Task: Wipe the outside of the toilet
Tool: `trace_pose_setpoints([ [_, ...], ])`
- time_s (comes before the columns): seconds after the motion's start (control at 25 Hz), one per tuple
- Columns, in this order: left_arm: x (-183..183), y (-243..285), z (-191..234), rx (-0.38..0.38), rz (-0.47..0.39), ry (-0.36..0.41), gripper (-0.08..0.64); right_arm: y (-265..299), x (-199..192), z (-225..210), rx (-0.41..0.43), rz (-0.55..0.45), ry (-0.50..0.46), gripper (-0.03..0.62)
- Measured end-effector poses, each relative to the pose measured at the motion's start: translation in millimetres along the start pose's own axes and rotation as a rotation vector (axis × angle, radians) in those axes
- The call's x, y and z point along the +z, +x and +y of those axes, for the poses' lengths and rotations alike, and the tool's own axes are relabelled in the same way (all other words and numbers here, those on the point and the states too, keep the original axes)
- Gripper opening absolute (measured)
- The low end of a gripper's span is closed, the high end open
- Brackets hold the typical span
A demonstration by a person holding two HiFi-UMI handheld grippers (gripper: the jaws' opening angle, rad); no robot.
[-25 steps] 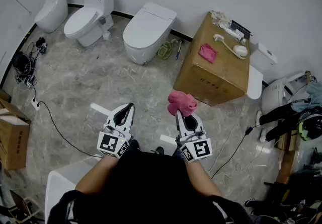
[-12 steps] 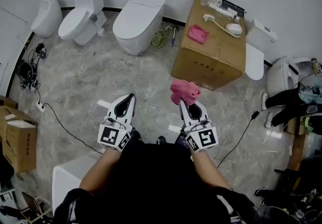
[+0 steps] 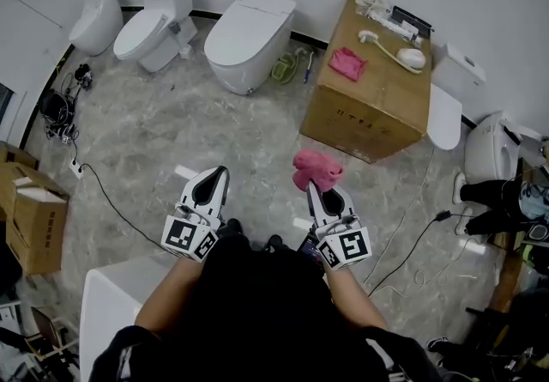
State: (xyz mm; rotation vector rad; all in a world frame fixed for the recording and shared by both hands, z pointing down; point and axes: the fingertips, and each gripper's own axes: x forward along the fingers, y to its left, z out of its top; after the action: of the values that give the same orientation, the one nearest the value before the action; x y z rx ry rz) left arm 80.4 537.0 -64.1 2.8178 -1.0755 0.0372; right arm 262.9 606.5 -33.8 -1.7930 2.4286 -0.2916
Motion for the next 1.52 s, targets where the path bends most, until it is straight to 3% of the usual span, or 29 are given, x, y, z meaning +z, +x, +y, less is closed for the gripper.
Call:
trace_pose_setpoints([
  [0.24, -11.3, -22.0, 30.7, 0.037, 0.035, -0.001, 0.018, 32.3, -21.5, 22.5, 0.068, 0.053, 0.041, 0.074],
  [0.48, -13.9, -18.3, 86.4, 0.092, 0.008, -0.038, 0.018, 85.8, -31.3, 40.1, 0.125, 0.083, 0.022, 0.074],
  [0.6, -16.2, -10.7, 120.3, 0.054, 0.02, -0.056, 0.018, 120.7, -33.1, 46.3, 0.122, 0.086, 0.024, 0.074],
  [0.76, -17.1, 2.3, 171.2, 0.002, 0.051, 0.007, 0.018, 181.7, -45.7, 53.6, 0.125, 0.129, 0.031, 0.074],
  [1.16, -19.7, 18.7, 303.4, -0.053, 0.096, -0.067, 0.018, 335.7, -42.4, 84.1, 0.096, 0.162, 0.02, 0.074],
  [1.36, -28.5, 29.1, 360.7, -0.023, 0.091, -0.094, 0.018, 390.2, -30.7, 106.8, 0.13, 0.137, -0.007, 0.074],
  [1.52, -31.9, 51.6, 399.7, -0.013, 0.095, -0.108, 0.018, 426.6, -46.5, 107.2, 0.15, 0.161, -0.006, 0.074],
])
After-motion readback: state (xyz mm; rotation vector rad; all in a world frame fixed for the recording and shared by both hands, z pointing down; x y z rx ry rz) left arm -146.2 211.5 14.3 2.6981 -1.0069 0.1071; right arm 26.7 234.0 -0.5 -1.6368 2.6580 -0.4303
